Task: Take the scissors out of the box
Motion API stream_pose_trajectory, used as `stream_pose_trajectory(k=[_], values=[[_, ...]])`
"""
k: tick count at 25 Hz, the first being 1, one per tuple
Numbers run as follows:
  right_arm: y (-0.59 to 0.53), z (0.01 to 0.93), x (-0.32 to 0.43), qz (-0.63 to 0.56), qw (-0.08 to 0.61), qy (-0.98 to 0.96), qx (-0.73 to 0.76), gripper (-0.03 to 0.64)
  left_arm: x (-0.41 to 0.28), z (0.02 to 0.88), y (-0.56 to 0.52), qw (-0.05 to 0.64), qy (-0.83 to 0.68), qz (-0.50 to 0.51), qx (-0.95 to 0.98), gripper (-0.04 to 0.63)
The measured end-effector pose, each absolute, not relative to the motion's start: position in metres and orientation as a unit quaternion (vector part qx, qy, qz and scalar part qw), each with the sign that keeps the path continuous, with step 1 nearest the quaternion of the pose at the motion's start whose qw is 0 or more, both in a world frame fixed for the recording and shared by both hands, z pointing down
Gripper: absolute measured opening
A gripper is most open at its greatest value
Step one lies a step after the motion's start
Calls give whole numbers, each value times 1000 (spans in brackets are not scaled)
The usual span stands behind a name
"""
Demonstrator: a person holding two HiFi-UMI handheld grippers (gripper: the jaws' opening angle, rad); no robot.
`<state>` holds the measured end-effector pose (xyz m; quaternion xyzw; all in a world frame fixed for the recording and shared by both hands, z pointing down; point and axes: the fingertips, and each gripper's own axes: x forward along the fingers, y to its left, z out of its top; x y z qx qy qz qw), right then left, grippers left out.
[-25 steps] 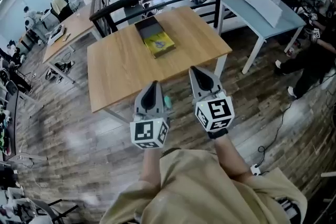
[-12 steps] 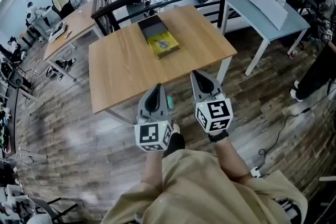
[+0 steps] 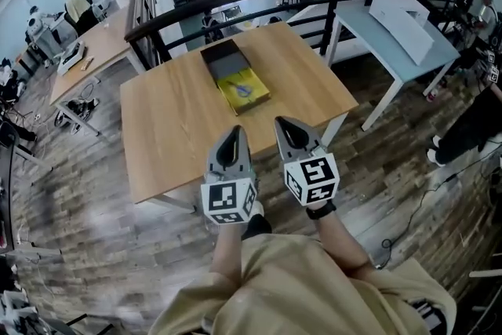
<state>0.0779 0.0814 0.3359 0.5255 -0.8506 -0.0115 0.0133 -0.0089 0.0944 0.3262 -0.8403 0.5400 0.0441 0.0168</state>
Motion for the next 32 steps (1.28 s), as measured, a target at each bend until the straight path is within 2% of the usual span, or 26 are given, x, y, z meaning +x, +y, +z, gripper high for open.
stream_pose_trajectory(k=[18, 26, 32], values=[[-117, 354, 7, -3, 33, -848, 529, 14, -76, 334, -110, 4, 513, 50, -857, 11], [-193, 389, -2, 10, 73, -857, 510, 14, -77, 367, -184, -23, 518, 27, -855, 11], [-259, 421, -1, 41, 105, -859, 499, 14, -80, 411, -248, -69, 520, -1, -852, 11]])
